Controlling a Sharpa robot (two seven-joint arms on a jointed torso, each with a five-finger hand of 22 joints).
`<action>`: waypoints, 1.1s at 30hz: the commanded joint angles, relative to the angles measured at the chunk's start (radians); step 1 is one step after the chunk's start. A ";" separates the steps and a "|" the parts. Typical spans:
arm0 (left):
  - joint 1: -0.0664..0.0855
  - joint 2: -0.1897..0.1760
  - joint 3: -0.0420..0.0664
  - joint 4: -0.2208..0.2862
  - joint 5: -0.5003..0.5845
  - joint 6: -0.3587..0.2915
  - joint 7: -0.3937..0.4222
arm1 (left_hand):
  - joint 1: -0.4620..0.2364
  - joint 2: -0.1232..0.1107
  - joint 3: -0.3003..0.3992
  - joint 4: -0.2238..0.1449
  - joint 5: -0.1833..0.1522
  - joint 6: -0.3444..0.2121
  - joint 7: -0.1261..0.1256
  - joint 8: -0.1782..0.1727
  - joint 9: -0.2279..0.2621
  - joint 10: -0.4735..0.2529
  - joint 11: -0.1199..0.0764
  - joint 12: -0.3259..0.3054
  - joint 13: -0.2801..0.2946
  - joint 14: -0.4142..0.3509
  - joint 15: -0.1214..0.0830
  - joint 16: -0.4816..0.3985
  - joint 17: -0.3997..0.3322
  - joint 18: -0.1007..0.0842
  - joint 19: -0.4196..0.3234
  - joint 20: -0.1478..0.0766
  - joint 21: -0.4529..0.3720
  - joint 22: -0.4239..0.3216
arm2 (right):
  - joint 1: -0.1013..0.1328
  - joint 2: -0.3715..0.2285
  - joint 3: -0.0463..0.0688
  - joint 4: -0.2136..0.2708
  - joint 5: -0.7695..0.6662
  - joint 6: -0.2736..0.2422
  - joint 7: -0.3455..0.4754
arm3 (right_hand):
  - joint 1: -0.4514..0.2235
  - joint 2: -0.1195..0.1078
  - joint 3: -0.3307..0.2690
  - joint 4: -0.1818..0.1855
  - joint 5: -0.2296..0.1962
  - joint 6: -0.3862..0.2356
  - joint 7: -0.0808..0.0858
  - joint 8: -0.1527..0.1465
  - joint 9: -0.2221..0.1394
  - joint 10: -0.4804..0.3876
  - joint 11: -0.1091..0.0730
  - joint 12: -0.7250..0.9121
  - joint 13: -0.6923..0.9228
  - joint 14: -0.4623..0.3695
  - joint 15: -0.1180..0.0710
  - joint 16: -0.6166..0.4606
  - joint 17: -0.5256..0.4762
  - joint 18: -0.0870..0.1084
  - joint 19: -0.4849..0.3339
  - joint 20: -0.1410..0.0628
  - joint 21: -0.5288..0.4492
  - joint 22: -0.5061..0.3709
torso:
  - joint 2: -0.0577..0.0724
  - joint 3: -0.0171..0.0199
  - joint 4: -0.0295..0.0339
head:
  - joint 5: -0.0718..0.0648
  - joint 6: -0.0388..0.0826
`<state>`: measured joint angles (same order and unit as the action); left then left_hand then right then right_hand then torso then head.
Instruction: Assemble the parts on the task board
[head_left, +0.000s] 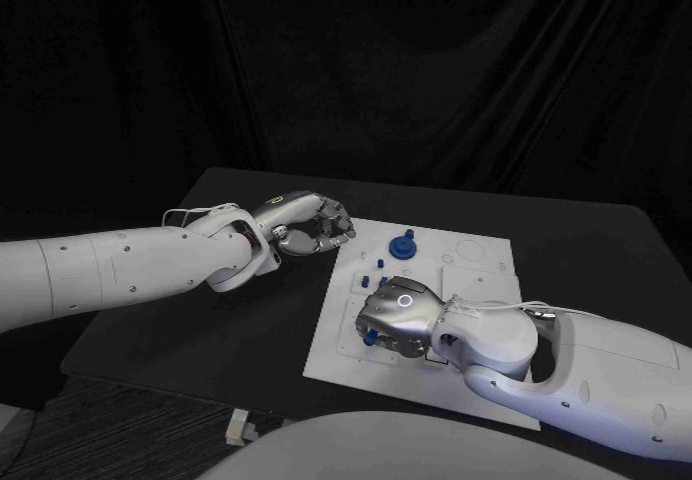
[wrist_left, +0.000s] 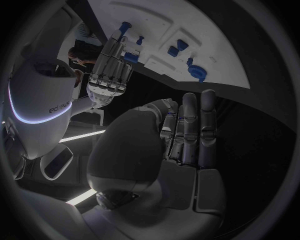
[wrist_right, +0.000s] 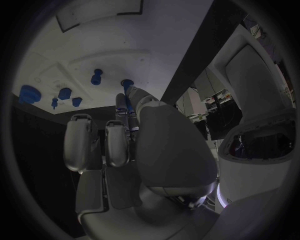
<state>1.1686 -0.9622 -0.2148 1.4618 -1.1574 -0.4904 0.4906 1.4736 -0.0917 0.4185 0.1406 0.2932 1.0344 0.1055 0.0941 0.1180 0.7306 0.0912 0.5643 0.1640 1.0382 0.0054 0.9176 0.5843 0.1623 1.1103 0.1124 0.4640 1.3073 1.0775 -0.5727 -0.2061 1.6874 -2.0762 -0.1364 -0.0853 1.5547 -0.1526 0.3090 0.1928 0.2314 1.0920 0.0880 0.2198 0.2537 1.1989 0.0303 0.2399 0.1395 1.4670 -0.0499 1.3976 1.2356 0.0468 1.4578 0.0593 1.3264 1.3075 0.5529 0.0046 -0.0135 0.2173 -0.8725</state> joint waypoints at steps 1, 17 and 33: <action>-0.001 0.002 0.001 0.001 0.003 0.003 0.009 | 0.008 0.001 -0.001 -0.004 0.003 -0.005 0.004 0.003 0.001 0.003 0.003 -0.003 -0.001 0.001 0.005 -0.003 -0.001 0.007 -0.009 0.000 -0.003 0.038 | -0.002 -0.001 0.000 0.001 -0.024 -0.001 -0.017 | -0.009 0.009 0.002 -0.006 0.003 0.010 -0.002 0.006 0.017 0.008 -0.001 -0.003 0.001 0.028 -0.007 -0.003 0.000 0.007 0.004 -0.002 0.003 0.193 | 0.000 0.0000 0.0000 | 0.000 0.000; -0.001 0.003 0.001 0.000 0.003 0.009 0.007 | 0.007 0.002 -0.001 -0.004 0.004 -0.005 0.004 0.003 0.001 0.004 0.003 -0.003 -0.001 0.000 0.005 -0.003 -0.001 0.007 -0.008 0.001 0.000 0.038 | -0.003 -0.001 0.000 0.002 -0.025 0.007 -0.020 | -0.010 0.008 0.002 -0.011 0.008 0.010 -0.006 0.004 0.019 0.008 -0.005 -0.004 0.002 0.028 -0.012 -0.004 -0.001 0.008 0.003 -0.006 0.001 0.193 | 0.000 0.0001 0.0000 | -0.001 0.000; -0.001 0.005 0.001 -0.001 0.003 0.013 0.005 | 0.007 0.002 -0.001 -0.004 0.004 -0.005 0.004 0.003 0.001 0.004 0.003 -0.003 -0.001 0.000 0.005 -0.003 -0.001 0.007 -0.008 0.001 0.000 0.038 | -0.003 0.008 0.000 -0.008 -0.025 0.013 -0.020 | -0.023 0.005 0.003 -0.019 0.012 -0.023 -0.008 -0.020 0.017 0.001 -0.006 -0.006 0.005 0.026 -0.015 -0.007 -0.006 0.008 0.001 -0.012 -0.003 0.192 | 0.000 -0.0001 -0.0001 | 0.000 0.000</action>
<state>1.1685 -0.9590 -0.2148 1.4600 -1.1575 -0.4837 0.4897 1.4736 -0.0917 0.4185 0.1406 0.2932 1.0344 0.1055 0.0941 0.1179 0.7306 0.0912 0.5643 0.1643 1.0382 0.0053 0.9176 0.5844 0.1623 1.1103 0.1123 0.4640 1.3073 1.0774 -0.5654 -0.2062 1.6793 -2.0899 -0.1318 -0.0882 1.5387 -0.1547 0.3119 0.1790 0.2424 1.0731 0.0810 0.2027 0.2740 1.2023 0.0268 0.2398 0.1438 1.4648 -0.0592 1.3936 1.2308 0.0469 1.4580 0.0520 1.3264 1.3074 0.5528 0.0046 -0.0135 0.2172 -0.8725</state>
